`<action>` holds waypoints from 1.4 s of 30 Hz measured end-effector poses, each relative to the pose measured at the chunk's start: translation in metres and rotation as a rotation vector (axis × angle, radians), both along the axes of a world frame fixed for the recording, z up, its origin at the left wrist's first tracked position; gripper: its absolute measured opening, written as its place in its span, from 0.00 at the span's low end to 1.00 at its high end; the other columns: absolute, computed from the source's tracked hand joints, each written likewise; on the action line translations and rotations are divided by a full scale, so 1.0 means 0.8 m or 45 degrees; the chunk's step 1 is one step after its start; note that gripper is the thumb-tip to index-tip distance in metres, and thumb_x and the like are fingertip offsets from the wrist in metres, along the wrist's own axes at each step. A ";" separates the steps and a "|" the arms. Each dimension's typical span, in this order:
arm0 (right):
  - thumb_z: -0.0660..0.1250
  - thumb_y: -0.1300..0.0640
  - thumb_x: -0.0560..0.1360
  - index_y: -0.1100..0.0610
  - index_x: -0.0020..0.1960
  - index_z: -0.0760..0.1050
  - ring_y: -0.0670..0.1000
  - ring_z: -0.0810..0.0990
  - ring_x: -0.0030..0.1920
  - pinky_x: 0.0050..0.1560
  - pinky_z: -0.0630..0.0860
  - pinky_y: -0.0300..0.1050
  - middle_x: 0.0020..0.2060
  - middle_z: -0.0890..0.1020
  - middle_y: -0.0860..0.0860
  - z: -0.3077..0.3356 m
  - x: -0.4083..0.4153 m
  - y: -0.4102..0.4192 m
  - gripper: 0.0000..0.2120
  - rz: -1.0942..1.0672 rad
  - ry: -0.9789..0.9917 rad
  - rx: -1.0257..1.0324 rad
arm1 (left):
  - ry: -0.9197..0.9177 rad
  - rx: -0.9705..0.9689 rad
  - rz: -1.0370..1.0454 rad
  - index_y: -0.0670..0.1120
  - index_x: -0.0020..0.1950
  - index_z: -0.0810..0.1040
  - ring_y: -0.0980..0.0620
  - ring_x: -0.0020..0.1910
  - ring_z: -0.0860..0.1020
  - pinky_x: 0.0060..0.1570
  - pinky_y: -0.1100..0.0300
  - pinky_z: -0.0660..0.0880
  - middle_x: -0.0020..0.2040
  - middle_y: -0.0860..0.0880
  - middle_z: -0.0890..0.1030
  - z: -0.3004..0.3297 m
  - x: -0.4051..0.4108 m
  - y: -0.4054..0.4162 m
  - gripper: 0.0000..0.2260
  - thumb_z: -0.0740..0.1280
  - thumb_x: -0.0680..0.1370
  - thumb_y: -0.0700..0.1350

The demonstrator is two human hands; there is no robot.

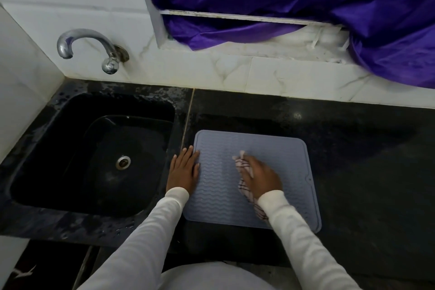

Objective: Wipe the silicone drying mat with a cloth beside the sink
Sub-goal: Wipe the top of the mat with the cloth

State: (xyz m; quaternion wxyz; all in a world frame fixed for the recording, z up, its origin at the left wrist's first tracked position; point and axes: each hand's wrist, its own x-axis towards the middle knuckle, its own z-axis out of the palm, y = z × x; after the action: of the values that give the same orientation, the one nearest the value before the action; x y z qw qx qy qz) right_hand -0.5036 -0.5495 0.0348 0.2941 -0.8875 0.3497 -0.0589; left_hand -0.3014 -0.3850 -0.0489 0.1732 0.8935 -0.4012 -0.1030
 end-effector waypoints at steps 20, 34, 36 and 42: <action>0.55 0.40 0.79 0.44 0.73 0.62 0.57 0.78 0.58 0.54 0.73 0.50 0.65 0.75 0.52 -0.037 0.013 0.027 0.23 0.006 0.373 -0.023 | 0.009 0.000 -0.011 0.55 0.79 0.56 0.54 0.79 0.49 0.77 0.53 0.40 0.80 0.53 0.54 -0.001 0.003 0.000 0.23 0.50 0.83 0.55; 0.55 0.38 0.78 0.44 0.65 0.65 0.60 0.80 0.52 0.52 0.75 0.53 0.55 0.80 0.57 -0.028 -0.095 -0.049 0.18 -0.489 0.366 0.017 | 0.017 0.018 -0.020 0.56 0.80 0.53 0.55 0.79 0.46 0.76 0.54 0.37 0.80 0.54 0.52 0.008 0.001 0.003 0.23 0.50 0.84 0.55; 0.52 0.37 0.79 0.43 0.67 0.63 0.61 0.79 0.54 0.54 0.74 0.54 0.57 0.79 0.57 -0.022 -0.105 -0.058 0.20 -0.530 0.445 0.054 | 0.014 0.024 -0.024 0.56 0.80 0.53 0.55 0.79 0.46 0.76 0.54 0.38 0.80 0.54 0.52 0.007 0.001 0.003 0.23 0.49 0.84 0.55; 0.49 0.36 0.78 0.46 0.63 0.62 0.62 0.80 0.47 0.48 0.75 0.53 0.46 0.79 0.59 -0.009 -0.130 -0.076 0.19 -0.686 0.592 0.064 | 0.011 0.022 -0.030 0.56 0.79 0.54 0.54 0.79 0.47 0.76 0.53 0.38 0.80 0.53 0.52 0.007 0.002 0.003 0.24 0.46 0.83 0.56</action>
State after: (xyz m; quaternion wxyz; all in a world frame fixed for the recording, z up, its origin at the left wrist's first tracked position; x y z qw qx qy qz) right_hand -0.6075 -0.6106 0.0276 0.2023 -0.7456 0.6302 0.0776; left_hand -0.2997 -0.3826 -0.0434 0.1660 0.8898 -0.4100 -0.1122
